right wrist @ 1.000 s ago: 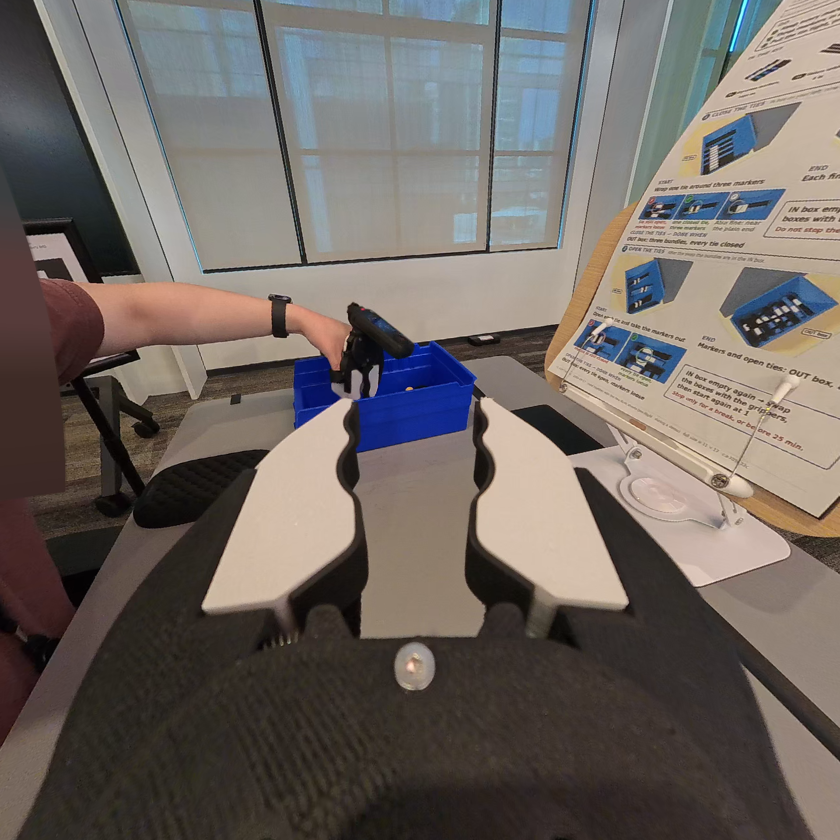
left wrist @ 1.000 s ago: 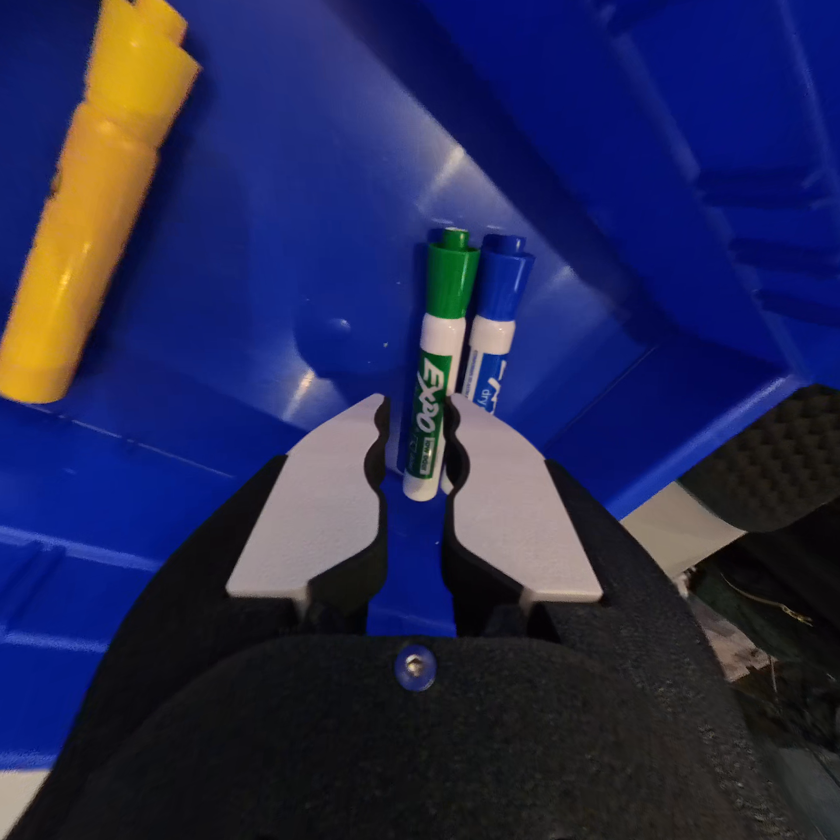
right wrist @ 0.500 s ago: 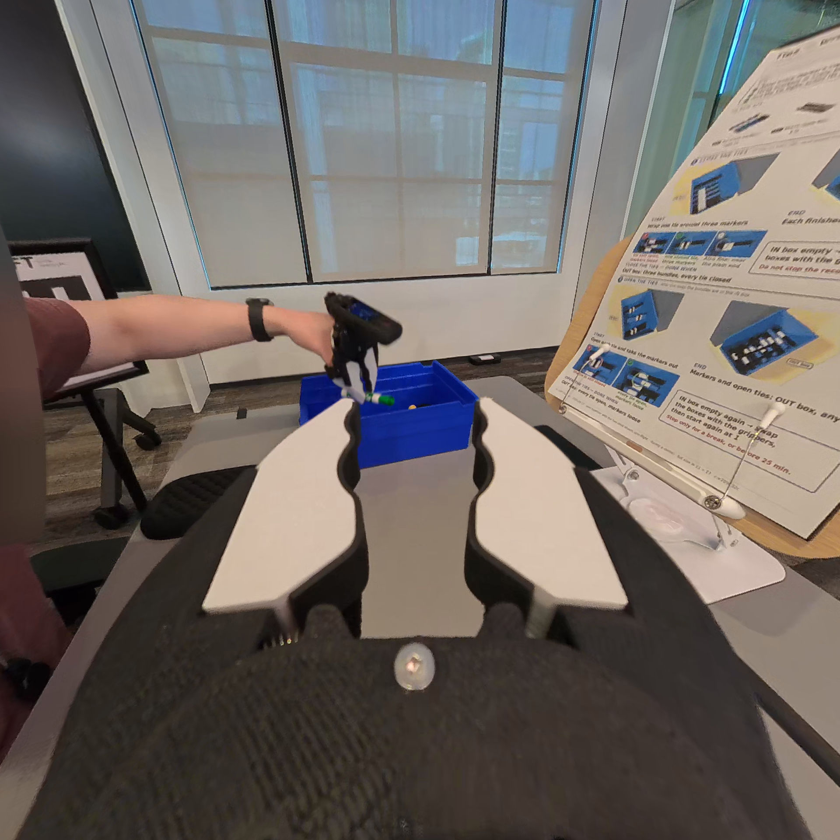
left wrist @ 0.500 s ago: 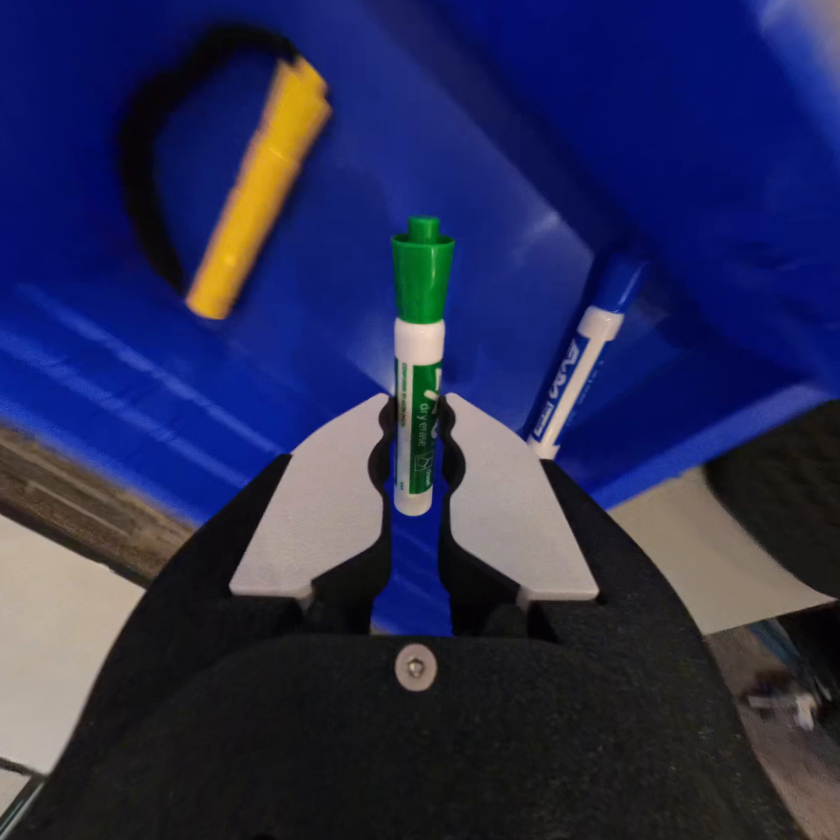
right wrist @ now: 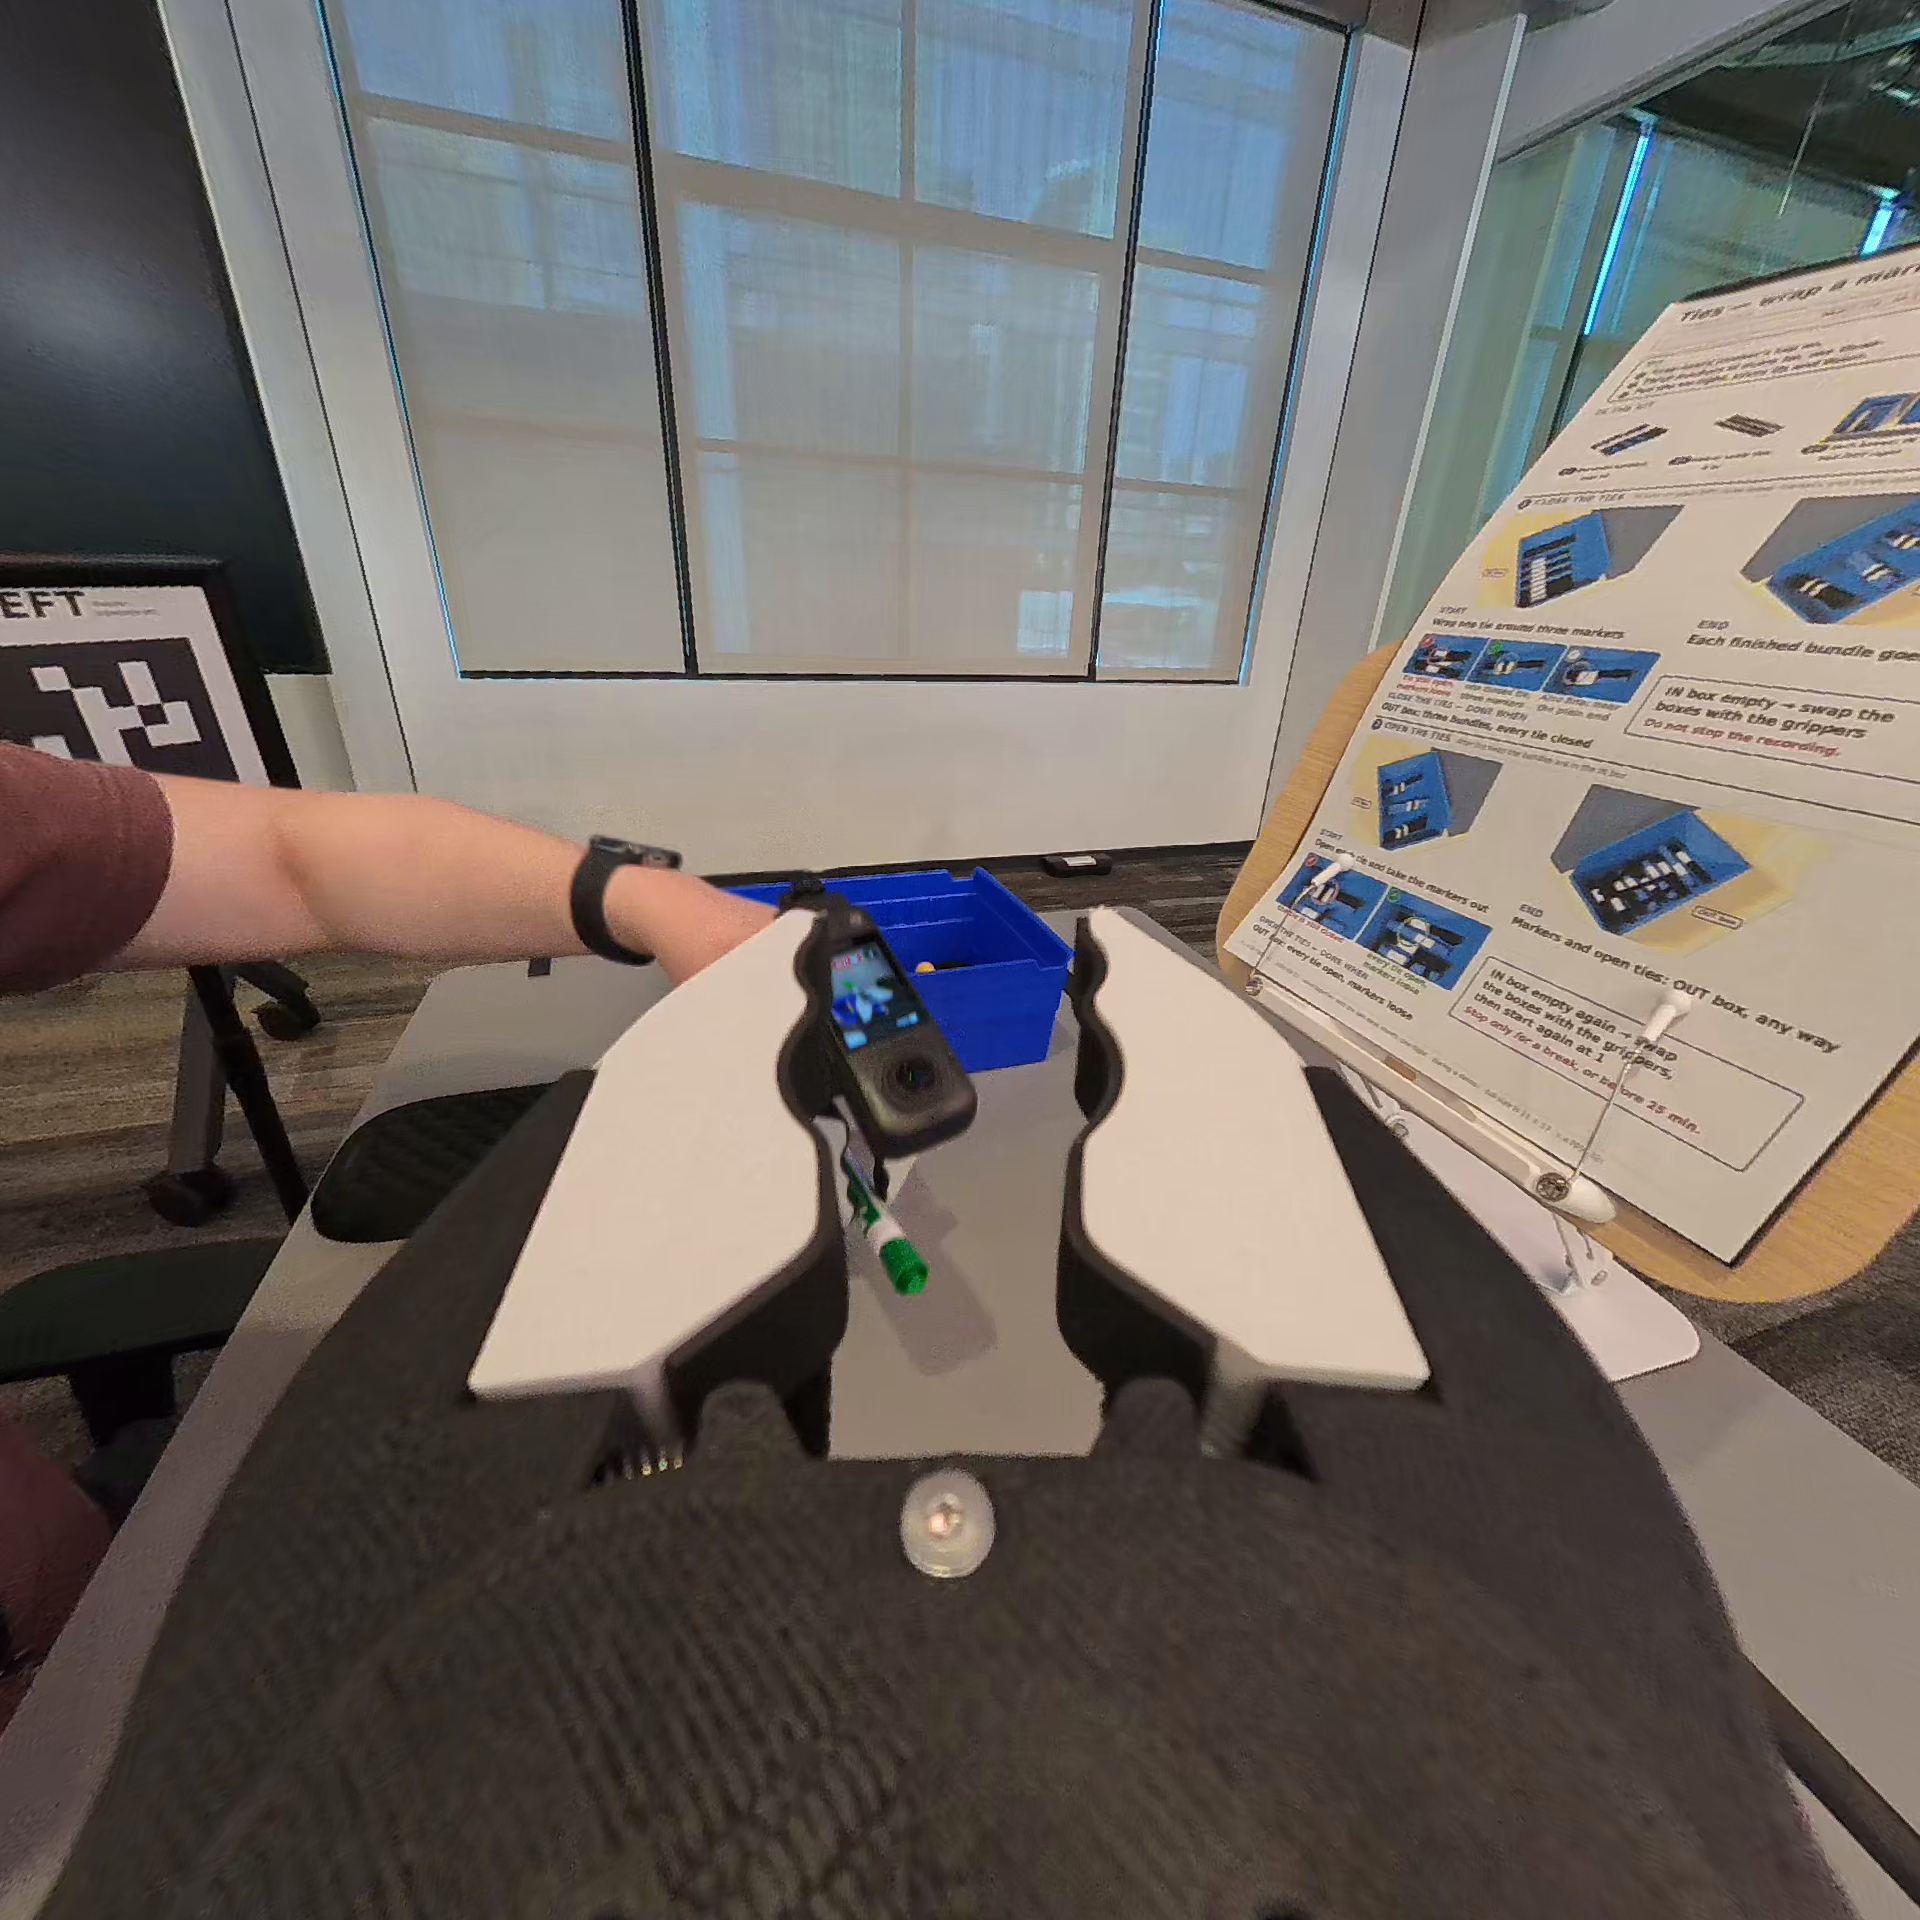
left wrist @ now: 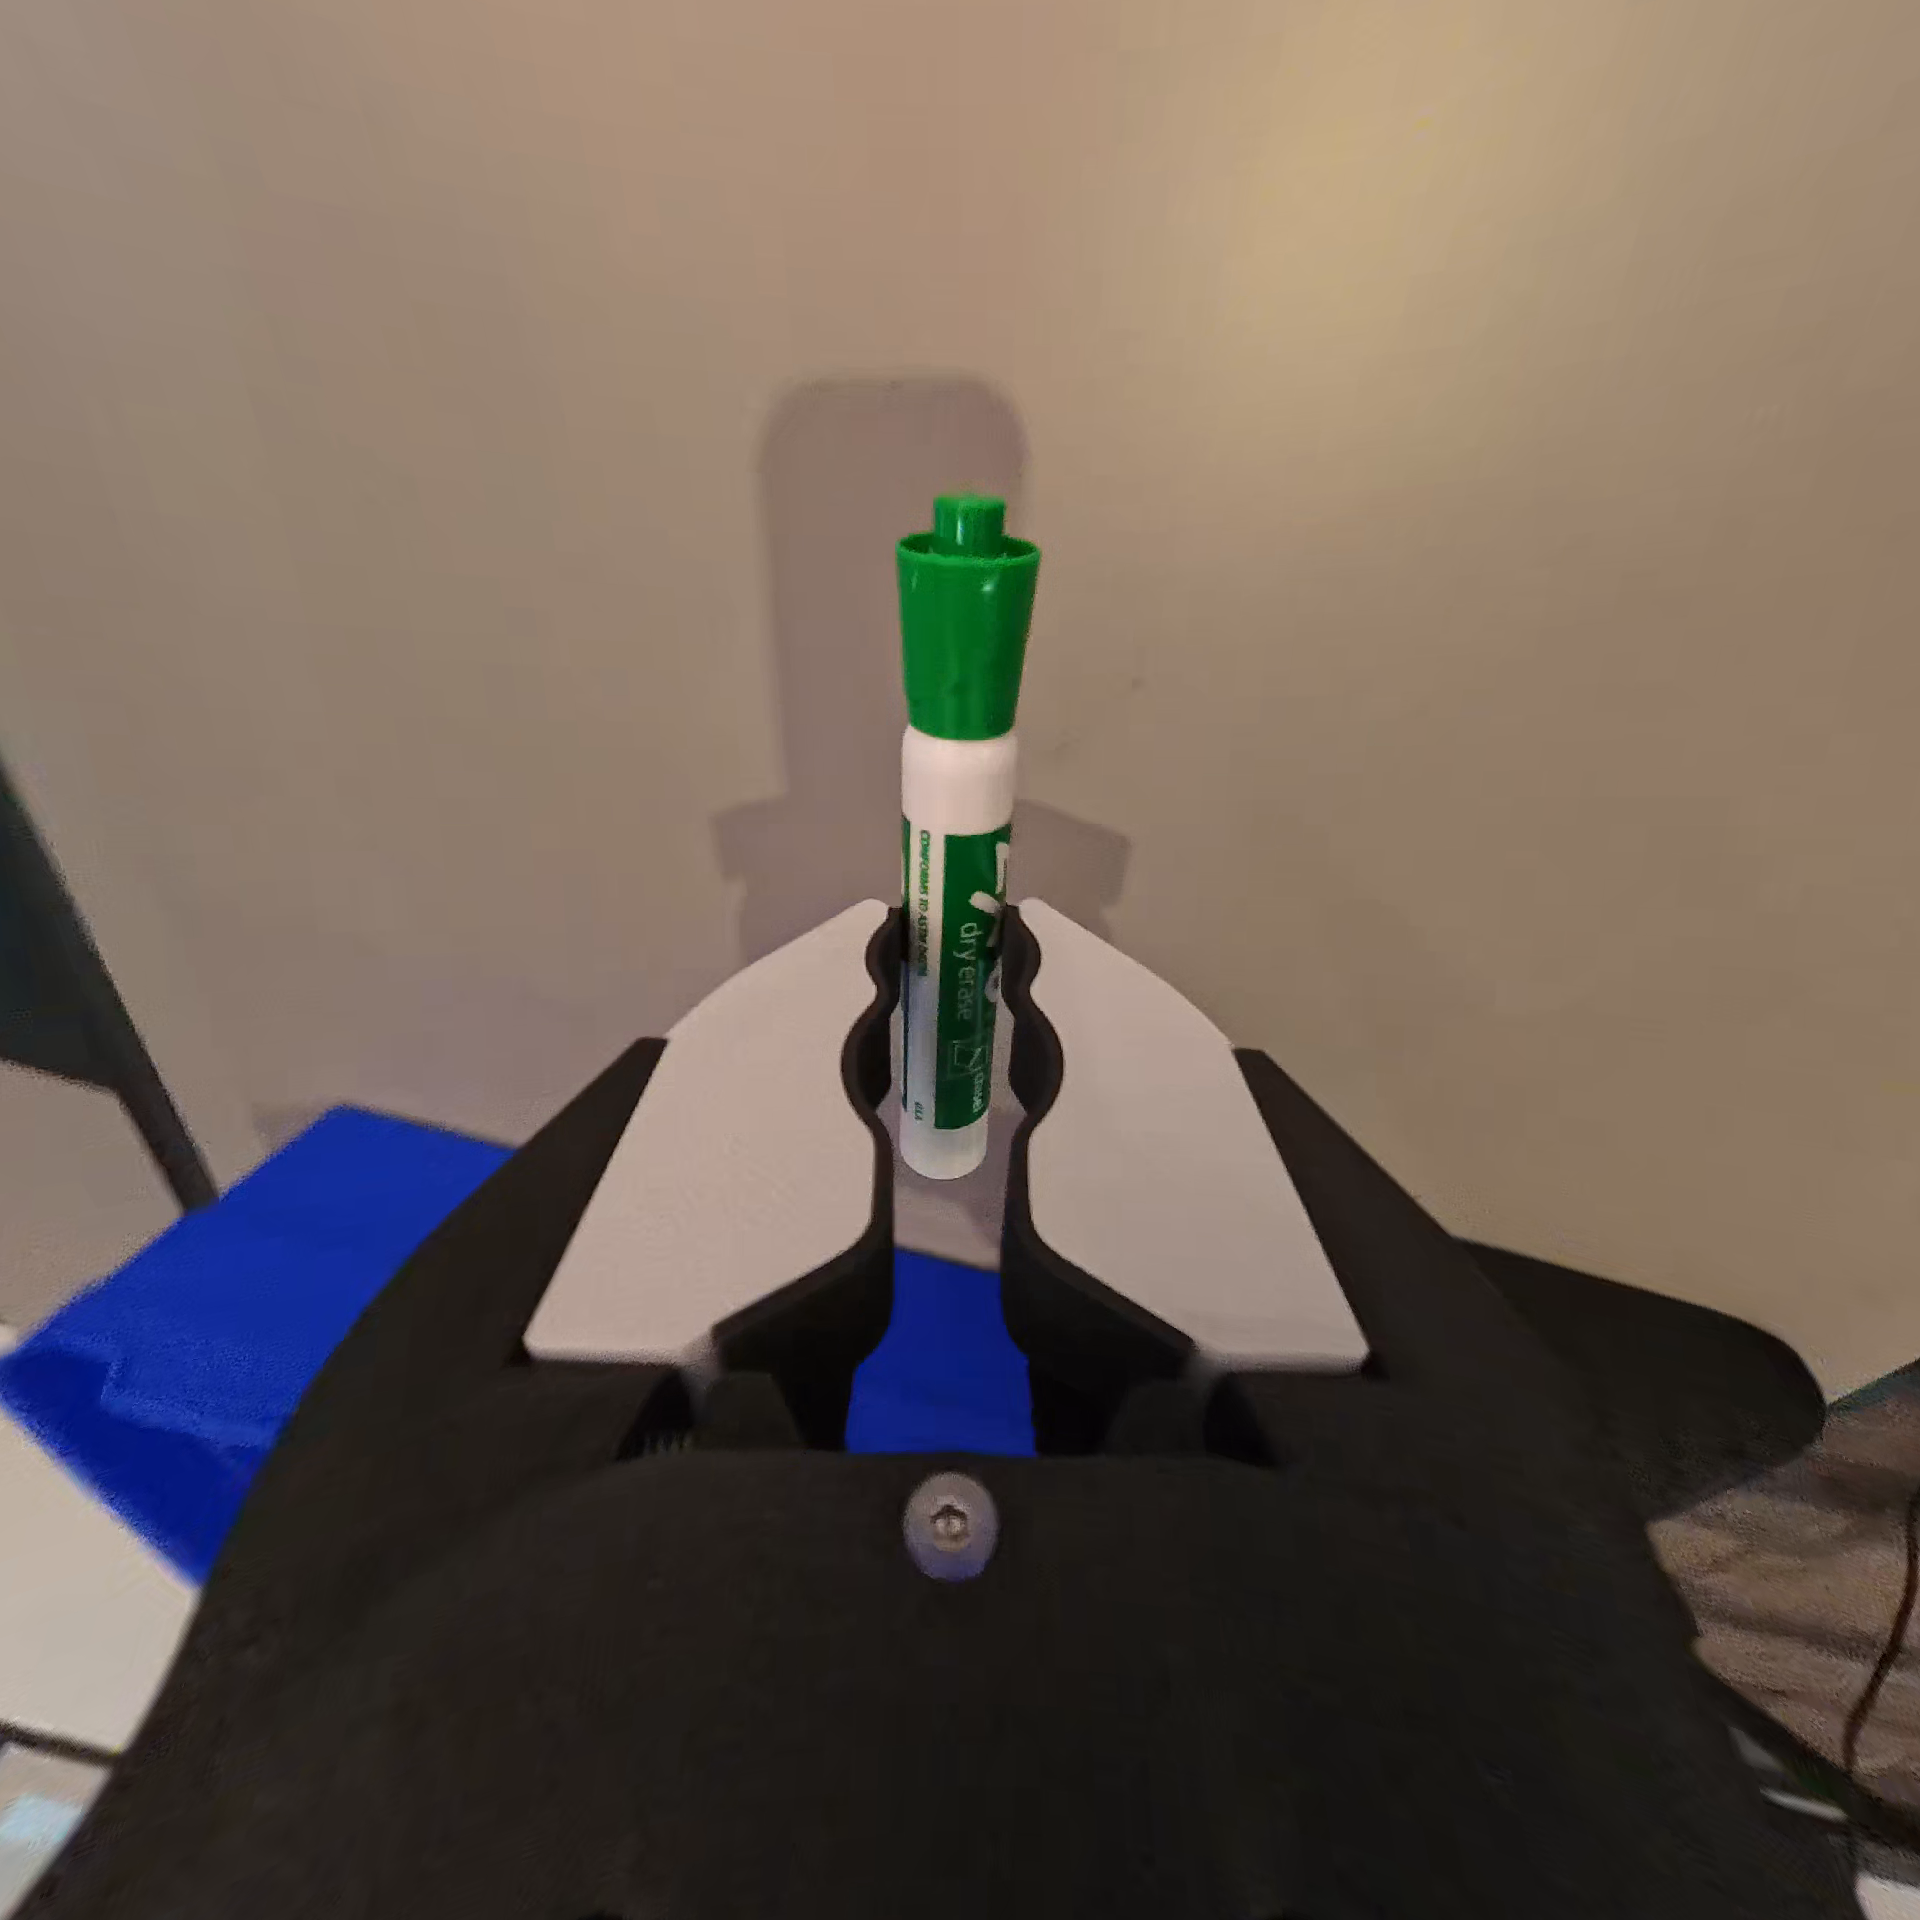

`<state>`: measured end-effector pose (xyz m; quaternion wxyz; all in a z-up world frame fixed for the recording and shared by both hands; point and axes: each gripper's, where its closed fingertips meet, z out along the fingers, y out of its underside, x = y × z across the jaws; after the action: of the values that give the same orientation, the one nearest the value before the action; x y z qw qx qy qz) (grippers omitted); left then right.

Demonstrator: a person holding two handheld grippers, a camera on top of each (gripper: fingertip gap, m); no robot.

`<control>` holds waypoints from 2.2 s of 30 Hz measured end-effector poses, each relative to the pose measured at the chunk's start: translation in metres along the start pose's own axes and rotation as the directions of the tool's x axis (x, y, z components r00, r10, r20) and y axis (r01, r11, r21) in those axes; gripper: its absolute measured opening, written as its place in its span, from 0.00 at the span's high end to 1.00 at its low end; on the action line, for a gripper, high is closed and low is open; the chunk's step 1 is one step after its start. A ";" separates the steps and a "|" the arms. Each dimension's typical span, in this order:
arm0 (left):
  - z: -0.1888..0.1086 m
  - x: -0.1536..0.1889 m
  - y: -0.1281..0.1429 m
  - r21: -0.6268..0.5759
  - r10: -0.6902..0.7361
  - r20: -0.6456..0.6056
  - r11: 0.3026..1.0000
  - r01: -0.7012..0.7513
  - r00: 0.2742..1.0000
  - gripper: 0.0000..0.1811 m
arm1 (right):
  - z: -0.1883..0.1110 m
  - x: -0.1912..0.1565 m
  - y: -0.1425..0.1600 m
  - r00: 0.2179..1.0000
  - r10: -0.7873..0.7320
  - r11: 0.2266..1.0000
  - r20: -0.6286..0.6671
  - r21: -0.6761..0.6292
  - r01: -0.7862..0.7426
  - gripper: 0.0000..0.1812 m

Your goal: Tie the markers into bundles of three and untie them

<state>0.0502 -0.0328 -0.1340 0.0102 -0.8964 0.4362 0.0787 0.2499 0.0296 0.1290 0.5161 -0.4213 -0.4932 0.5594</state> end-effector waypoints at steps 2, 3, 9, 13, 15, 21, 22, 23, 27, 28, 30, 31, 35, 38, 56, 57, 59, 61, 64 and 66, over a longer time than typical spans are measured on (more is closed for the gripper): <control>0.014 0.011 -0.011 0.020 0.097 -0.054 0.995 -0.096 0.994 0.90 | -0.003 0.000 -0.002 1.000 -0.005 1.000 -0.006 0.006 0.005 0.75; 0.020 0.011 -0.015 0.023 0.128 -0.043 0.992 -0.127 0.991 0.90 | -0.005 0.001 -0.003 1.000 -0.004 1.000 -0.009 0.012 0.004 0.75; 0.036 0.016 -0.032 0.058 0.130 -0.115 0.991 -0.124 0.985 0.90 | -0.010 0.006 -0.007 1.000 0.019 0.999 -0.001 0.044 -0.019 0.76; 0.040 0.014 -0.033 0.075 0.139 -0.123 0.989 -0.131 0.983 0.87 | -0.014 0.010 -0.007 0.999 0.033 0.998 -0.002 0.055 -0.033 0.76; 0.040 0.015 -0.037 0.099 0.138 -0.133 0.987 -0.125 0.981 0.81 | -0.016 0.013 -0.007 0.999 0.036 0.998 -0.007 0.060 -0.035 0.76; -0.011 0.010 -0.039 0.224 0.115 -0.095 0.970 -0.091 0.989 0.75 | -0.026 0.021 -0.010 0.998 0.058 0.994 -0.022 0.089 -0.056 0.76; -0.033 0.003 -0.034 0.266 0.097 -0.055 0.961 -0.079 0.994 0.74 | -0.027 0.023 -0.010 0.998 0.063 0.994 -0.025 0.095 -0.060 0.76; -0.057 -0.003 -0.023 0.301 0.073 -0.015 0.951 -0.065 0.997 0.73 | -0.028 0.024 -0.011 0.997 0.068 0.993 -0.026 0.101 -0.065 0.75; -0.120 -0.051 0.075 0.288 -0.092 0.209 0.957 0.029 0.974 0.72 | -0.030 0.026 -0.012 0.996 0.082 0.990 -0.023 0.118 -0.079 0.76; -0.120 -0.058 0.106 0.268 -0.129 0.217 0.961 0.068 0.968 0.72 | -0.029 0.026 -0.012 0.996 0.082 0.990 -0.023 0.119 -0.079 0.76; -0.101 -0.058 0.162 0.211 -0.229 0.132 0.957 0.198 0.964 0.73 | -0.027 0.026 -0.011 0.996 0.081 0.991 -0.022 0.112 -0.078 0.76; -0.084 -0.056 0.184 0.180 -0.288 0.078 0.946 0.270 0.955 0.73 | -0.026 0.027 -0.010 0.997 0.080 0.991 -0.025 0.107 -0.077 0.76; -0.011 -0.031 0.230 0.063 -0.365 -0.083 0.927 0.371 0.927 0.74 | -0.022 0.028 -0.005 0.996 0.084 0.993 -0.030 0.088 -0.081 0.76; 0.020 -0.018 0.235 0.024 -0.349 -0.136 0.935 0.355 0.927 0.73 | -0.020 0.030 0.001 0.996 0.086 0.994 -0.038 0.070 -0.084 0.76; -0.110 -0.055 0.194 0.239 -0.323 0.055 0.923 0.302 0.945 0.91 | -0.022 0.036 0.002 0.994 0.094 0.993 -0.055 0.074 -0.090 0.76; -0.123 -0.047 0.163 0.264 -0.227 0.117 0.946 0.190 0.967 0.91 | -0.022 0.037 0.002 0.994 0.092 0.994 -0.056 0.071 -0.088 0.76; -0.122 -0.016 0.096 0.290 -0.065 0.143 0.957 0.021 0.988 0.90 | -0.021 0.036 0.003 0.994 0.092 0.994 -0.055 0.069 -0.088 0.76; -0.092 0.016 0.042 0.270 0.050 0.084 0.960 -0.071 0.995 0.90 | -0.022 0.036 0.004 0.994 0.091 0.994 -0.057 0.065 -0.088 0.76; -0.035 0.033 0.002 0.176 0.132 0.051 0.975 -0.139 0.990 0.91 | -0.025 0.036 0.004 0.994 0.091 0.994 -0.063 0.063 -0.087 0.76; -0.015 0.032 -0.015 0.174 0.115 0.044 0.977 -0.121 0.992 0.91 | -0.028 0.035 0.001 0.994 0.093 0.993 -0.062 0.077 -0.088 0.76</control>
<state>0.0831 -0.0497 -0.1252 0.0919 -0.8631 0.4936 0.0552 0.2729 0.0674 0.1248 0.5214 -0.4417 -0.4354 0.5860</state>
